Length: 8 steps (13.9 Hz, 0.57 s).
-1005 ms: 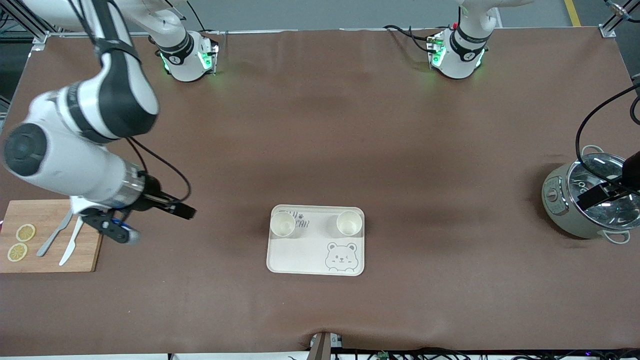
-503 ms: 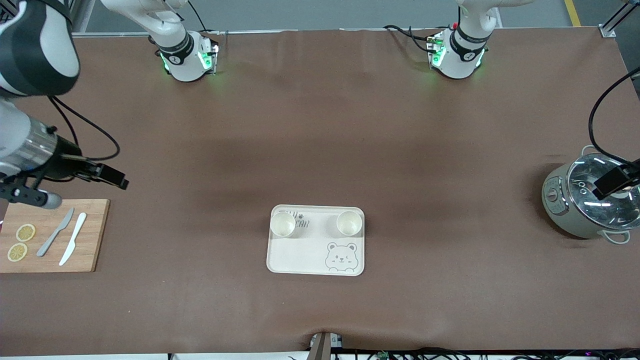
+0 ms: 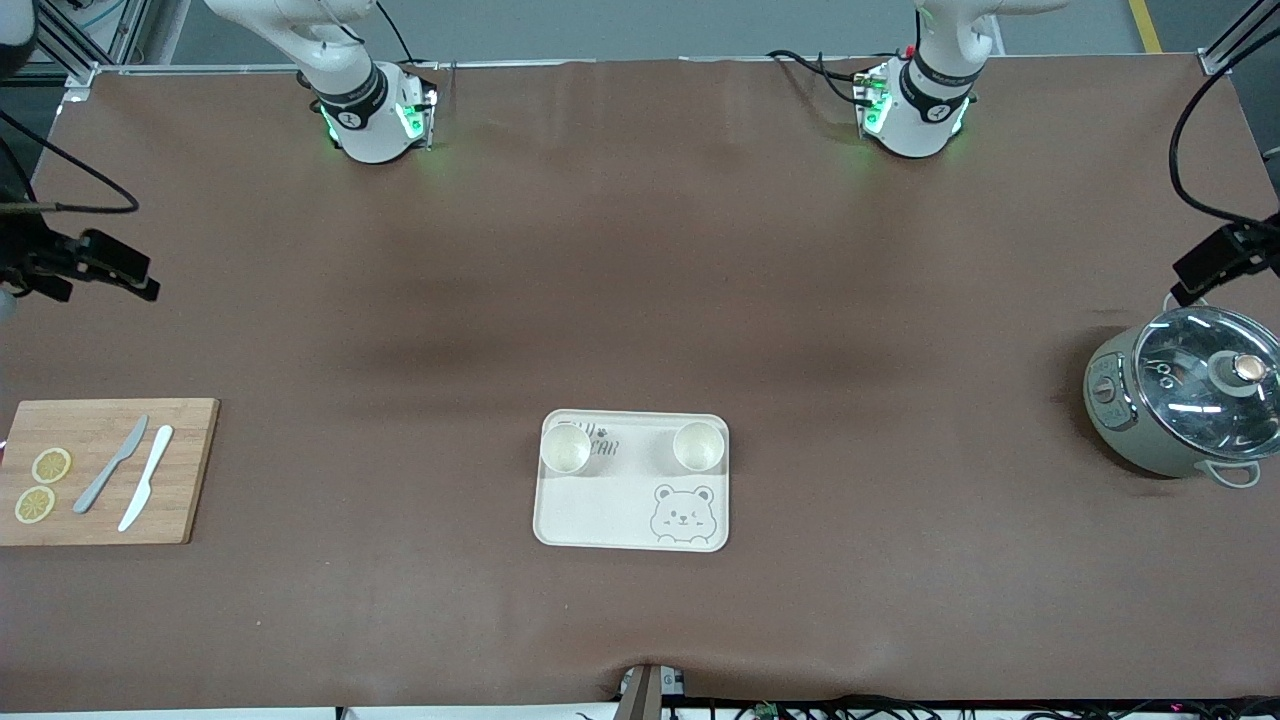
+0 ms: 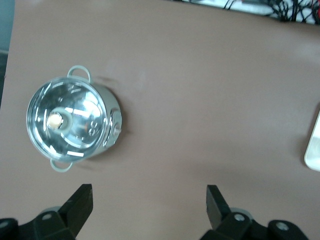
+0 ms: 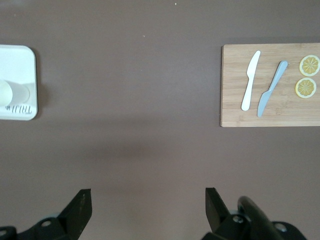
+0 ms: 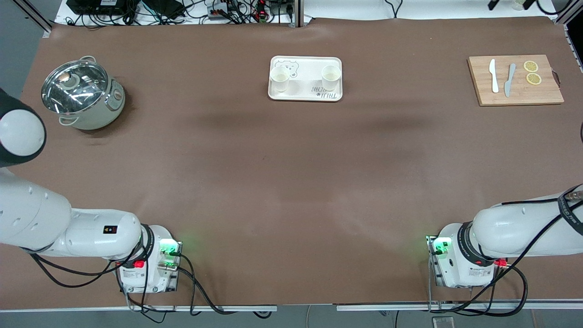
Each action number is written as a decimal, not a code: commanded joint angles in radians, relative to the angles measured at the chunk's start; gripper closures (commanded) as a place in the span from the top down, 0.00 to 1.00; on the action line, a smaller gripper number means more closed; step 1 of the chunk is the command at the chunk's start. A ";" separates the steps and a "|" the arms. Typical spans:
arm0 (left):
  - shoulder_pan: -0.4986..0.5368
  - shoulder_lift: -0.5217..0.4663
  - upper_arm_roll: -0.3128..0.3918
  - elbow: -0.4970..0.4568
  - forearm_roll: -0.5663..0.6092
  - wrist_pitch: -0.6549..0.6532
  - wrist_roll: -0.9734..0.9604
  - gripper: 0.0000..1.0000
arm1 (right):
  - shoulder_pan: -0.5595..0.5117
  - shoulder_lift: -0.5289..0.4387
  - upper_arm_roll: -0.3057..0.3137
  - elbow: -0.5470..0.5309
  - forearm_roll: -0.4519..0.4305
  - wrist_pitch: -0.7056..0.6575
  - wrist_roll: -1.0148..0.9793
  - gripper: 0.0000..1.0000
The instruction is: Place white IKEA cup upright on tray with both arms
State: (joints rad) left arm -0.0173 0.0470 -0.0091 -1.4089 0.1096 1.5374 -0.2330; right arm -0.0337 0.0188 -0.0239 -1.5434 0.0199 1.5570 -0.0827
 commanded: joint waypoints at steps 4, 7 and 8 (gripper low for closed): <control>-0.004 -0.105 0.029 -0.085 -0.047 -0.065 0.086 1.00 | -0.034 -0.053 0.019 -0.017 -0.075 0.000 -0.074 1.00; -0.004 -0.145 0.029 -0.139 -0.047 -0.062 0.086 1.00 | -0.078 -0.030 0.010 -0.011 -0.022 -0.003 -0.101 1.00; -0.004 -0.148 0.029 -0.143 -0.047 -0.062 0.086 1.00 | -0.075 -0.030 0.009 -0.009 -0.012 -0.009 -0.101 1.00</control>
State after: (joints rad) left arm -0.0169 -0.0572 0.0117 -1.5019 0.0796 1.4700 -0.1645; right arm -0.0890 -0.0055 -0.0248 -1.5452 -0.0174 1.5461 -0.1680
